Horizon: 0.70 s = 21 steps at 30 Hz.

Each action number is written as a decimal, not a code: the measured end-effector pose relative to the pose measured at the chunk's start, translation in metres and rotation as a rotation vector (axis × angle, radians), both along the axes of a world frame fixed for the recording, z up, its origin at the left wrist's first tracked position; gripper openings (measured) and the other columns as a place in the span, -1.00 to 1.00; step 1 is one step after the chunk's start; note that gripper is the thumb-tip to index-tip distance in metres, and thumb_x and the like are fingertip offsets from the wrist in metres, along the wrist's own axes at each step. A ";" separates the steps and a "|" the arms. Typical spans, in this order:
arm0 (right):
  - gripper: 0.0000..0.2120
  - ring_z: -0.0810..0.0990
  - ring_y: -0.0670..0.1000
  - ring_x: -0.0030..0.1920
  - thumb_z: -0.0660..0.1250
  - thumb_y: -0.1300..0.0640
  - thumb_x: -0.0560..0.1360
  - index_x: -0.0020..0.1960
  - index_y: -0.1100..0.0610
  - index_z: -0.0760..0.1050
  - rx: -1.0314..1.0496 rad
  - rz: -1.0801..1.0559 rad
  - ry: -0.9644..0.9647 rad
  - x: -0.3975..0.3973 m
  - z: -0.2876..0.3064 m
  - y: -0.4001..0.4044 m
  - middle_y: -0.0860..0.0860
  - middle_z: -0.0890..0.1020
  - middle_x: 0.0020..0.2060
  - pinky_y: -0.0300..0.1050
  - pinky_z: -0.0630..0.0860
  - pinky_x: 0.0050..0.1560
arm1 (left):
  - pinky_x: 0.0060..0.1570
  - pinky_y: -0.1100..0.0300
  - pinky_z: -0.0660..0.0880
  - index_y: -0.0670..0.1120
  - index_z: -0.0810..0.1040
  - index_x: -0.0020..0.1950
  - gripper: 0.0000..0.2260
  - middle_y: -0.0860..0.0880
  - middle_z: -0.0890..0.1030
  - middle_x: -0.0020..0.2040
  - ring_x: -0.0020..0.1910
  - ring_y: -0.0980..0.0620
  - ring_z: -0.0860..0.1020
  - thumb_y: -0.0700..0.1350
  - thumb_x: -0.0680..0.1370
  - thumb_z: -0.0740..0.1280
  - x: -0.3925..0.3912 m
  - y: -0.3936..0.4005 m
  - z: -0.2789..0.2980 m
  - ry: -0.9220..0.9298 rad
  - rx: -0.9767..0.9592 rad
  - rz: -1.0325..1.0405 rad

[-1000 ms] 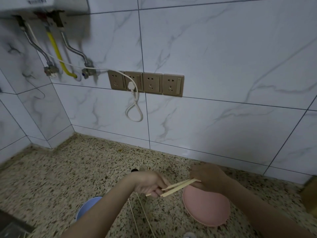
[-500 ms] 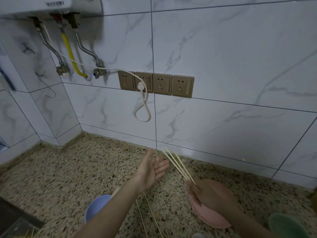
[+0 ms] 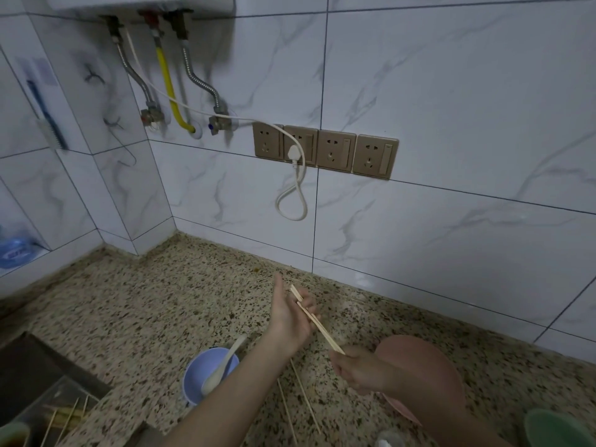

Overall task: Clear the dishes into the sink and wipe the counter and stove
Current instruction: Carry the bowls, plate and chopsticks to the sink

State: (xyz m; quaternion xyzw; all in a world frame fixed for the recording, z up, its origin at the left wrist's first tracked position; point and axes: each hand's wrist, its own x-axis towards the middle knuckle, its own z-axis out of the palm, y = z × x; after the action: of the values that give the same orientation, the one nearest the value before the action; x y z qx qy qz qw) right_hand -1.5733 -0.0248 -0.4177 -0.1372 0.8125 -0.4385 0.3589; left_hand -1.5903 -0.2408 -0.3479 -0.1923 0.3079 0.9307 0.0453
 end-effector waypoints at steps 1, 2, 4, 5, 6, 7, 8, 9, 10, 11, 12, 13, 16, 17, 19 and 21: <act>-0.63 0.22 -0.16 -0.65 0.08 0.00 0.62 -0.33 0.07 0.32 -0.005 -0.046 0.010 -0.005 0.011 -0.024 -0.12 0.29 -0.66 -0.30 0.18 -0.58 | -0.38 0.18 0.21 -0.06 0.35 -0.43 -0.44 0.03 0.25 -0.55 -0.54 0.06 0.23 0.37 0.50 0.05 0.001 -0.003 -0.001 -0.007 0.034 0.007; -0.64 0.22 -0.15 -0.64 0.09 -0.03 0.61 -0.33 0.06 0.32 0.046 -0.047 0.001 -0.011 0.030 -0.054 -0.13 0.29 -0.65 -0.29 0.19 -0.57 | -0.42 0.20 0.18 -0.06 0.33 -0.47 -0.44 0.04 0.22 -0.58 -0.57 0.07 0.20 0.34 0.52 0.05 0.002 -0.006 -0.003 -0.019 0.059 0.012; -0.64 0.23 -0.14 -0.63 0.09 -0.08 0.60 -0.33 0.03 0.32 0.083 0.014 0.041 -0.009 0.033 -0.066 -0.14 0.30 -0.63 -0.27 0.19 -0.55 | -0.49 0.25 0.17 -0.05 0.30 -0.51 -0.47 0.05 0.19 -0.60 -0.61 0.09 0.17 0.21 0.58 0.06 0.004 -0.012 -0.006 -0.049 0.069 0.023; -0.63 0.24 -0.14 -0.62 0.10 -0.10 0.60 -0.33 0.02 0.33 0.107 0.040 0.072 -0.008 0.029 -0.068 -0.14 0.31 -0.62 -0.26 0.20 -0.53 | -0.51 0.27 0.17 -0.05 0.28 -0.50 -0.51 0.05 0.19 -0.60 -0.62 0.09 0.16 0.13 0.59 0.07 0.006 -0.015 -0.007 -0.059 0.061 0.030; -0.63 0.25 -0.14 -0.61 0.09 -0.12 0.59 -0.34 0.01 0.33 0.123 0.051 0.073 -0.006 0.031 -0.069 -0.13 0.32 -0.60 -0.25 0.21 -0.51 | -0.52 0.27 0.17 -0.05 0.26 -0.47 -0.57 0.05 0.19 -0.60 -0.63 0.08 0.16 0.05 0.59 0.07 0.007 -0.018 -0.007 -0.066 0.052 0.032; -0.62 0.27 -0.14 -0.58 0.09 -0.12 0.59 -0.34 0.01 0.33 0.146 0.079 0.089 -0.006 0.028 -0.068 -0.12 0.34 -0.57 -0.24 0.23 -0.48 | -0.53 0.28 0.16 -0.05 0.25 -0.43 -0.63 0.05 0.19 -0.60 -0.64 0.08 0.16 -0.02 0.58 0.06 0.009 -0.020 -0.007 -0.074 0.046 0.033; -0.61 0.29 -0.14 -0.55 0.09 -0.11 0.60 -0.35 0.01 0.32 0.144 0.077 0.104 -0.005 0.032 -0.071 -0.11 0.35 -0.52 -0.23 0.25 -0.45 | -0.53 0.28 0.16 -0.06 0.24 -0.39 -0.68 0.05 0.19 -0.60 -0.65 0.08 0.16 -0.07 0.57 0.04 0.011 -0.021 -0.006 -0.082 0.042 0.034; -0.61 0.30 -0.14 -0.52 0.08 -0.11 0.60 -0.36 0.00 0.32 0.147 0.082 0.127 -0.005 0.033 -0.076 -0.10 0.35 -0.48 -0.23 0.27 -0.42 | -0.53 0.28 0.15 -0.06 0.25 -0.36 -0.72 0.05 0.19 -0.61 -0.66 0.09 0.17 -0.13 0.56 0.01 0.013 -0.024 -0.006 -0.093 0.047 0.041; -0.61 0.31 -0.15 -0.52 0.08 -0.10 0.60 -0.36 0.00 0.32 0.161 0.086 0.140 -0.003 0.036 -0.080 -0.09 0.35 -0.47 -0.25 0.27 -0.42 | -0.54 0.29 0.16 -0.07 0.25 -0.34 -0.74 0.04 0.20 -0.61 -0.67 0.09 0.17 -0.18 0.55 -0.01 0.016 -0.026 -0.006 -0.102 0.059 0.053; -0.62 0.31 -0.19 -0.55 0.08 -0.09 0.60 -0.35 0.01 0.31 0.160 0.092 0.159 -0.003 0.034 -0.082 -0.09 0.34 -0.47 -0.28 0.27 -0.45 | -0.55 0.31 0.17 -0.09 0.26 -0.30 -0.76 0.04 0.20 -0.61 -0.67 0.09 0.18 -0.23 0.54 -0.04 0.018 -0.028 -0.005 -0.106 0.074 0.066; -0.63 0.29 -0.21 -0.59 0.08 -0.09 0.60 -0.34 0.01 0.31 0.166 0.091 0.149 -0.001 0.033 -0.084 -0.10 0.34 -0.47 -0.30 0.26 -0.48 | -0.56 0.32 0.18 -0.10 0.27 -0.27 -0.77 0.04 0.21 -0.61 -0.68 0.09 0.18 -0.28 0.52 -0.06 0.020 -0.030 -0.006 -0.101 0.089 0.077; -0.63 0.29 -0.21 -0.61 0.08 -0.09 0.60 -0.34 0.01 0.31 0.166 0.099 0.154 -0.001 0.032 -0.084 -0.09 0.33 -0.47 -0.31 0.25 -0.49 | -0.56 0.32 0.19 -0.12 0.29 -0.23 -0.78 0.03 0.21 -0.60 -0.67 0.08 0.19 -0.32 0.50 -0.07 0.021 -0.032 -0.006 -0.098 0.092 0.080; -0.63 0.27 -0.21 -0.60 0.07 -0.12 0.60 -0.33 0.00 0.30 0.191 0.148 0.159 0.001 0.026 -0.092 -0.09 0.32 -0.46 -0.29 0.24 -0.48 | -0.53 0.28 0.20 -0.18 0.37 -0.10 -0.74 0.00 0.29 -0.54 -0.62 0.08 0.24 -0.36 0.48 -0.09 0.026 -0.044 -0.010 -0.099 0.076 0.103; -0.63 0.27 -0.21 -0.61 0.07 -0.09 0.61 -0.33 0.02 0.30 0.190 0.152 0.152 0.004 0.026 -0.094 -0.08 0.31 -0.47 -0.32 0.23 -0.50 | -0.49 0.23 0.25 -0.22 0.40 -0.01 -0.71 -0.03 0.35 -0.47 -0.55 0.06 0.29 -0.37 0.49 -0.09 0.028 -0.049 -0.011 -0.097 0.068 0.118; -0.64 0.25 -0.21 -0.66 0.09 0.00 0.62 -0.33 0.07 0.31 0.151 0.095 0.112 0.006 0.023 -0.100 -0.05 0.29 -0.47 -0.36 0.21 -0.57 | -0.24 0.19 0.39 -0.26 0.43 0.16 -0.72 -0.11 0.49 -0.24 -0.30 0.00 0.46 -0.31 0.57 -0.01 0.032 -0.061 -0.015 -0.101 0.030 0.161; -0.65 0.24 -0.19 -0.64 0.11 0.04 0.62 -0.33 0.10 0.34 0.140 0.023 0.075 0.008 0.019 -0.104 -0.02 0.29 -0.49 -0.35 0.19 -0.61 | 0.08 0.11 0.44 -0.24 0.45 0.23 -0.73 -0.16 0.55 0.05 0.04 -0.07 0.52 -0.17 0.63 0.07 0.037 -0.075 -0.024 -0.141 -0.012 0.195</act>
State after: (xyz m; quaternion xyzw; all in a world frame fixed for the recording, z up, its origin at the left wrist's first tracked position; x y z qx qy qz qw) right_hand -1.5656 -0.1293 -0.3988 -0.1375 0.8524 -0.3711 0.3418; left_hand -1.5533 -0.3161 -0.3718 -0.2865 0.2895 0.9130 -0.0249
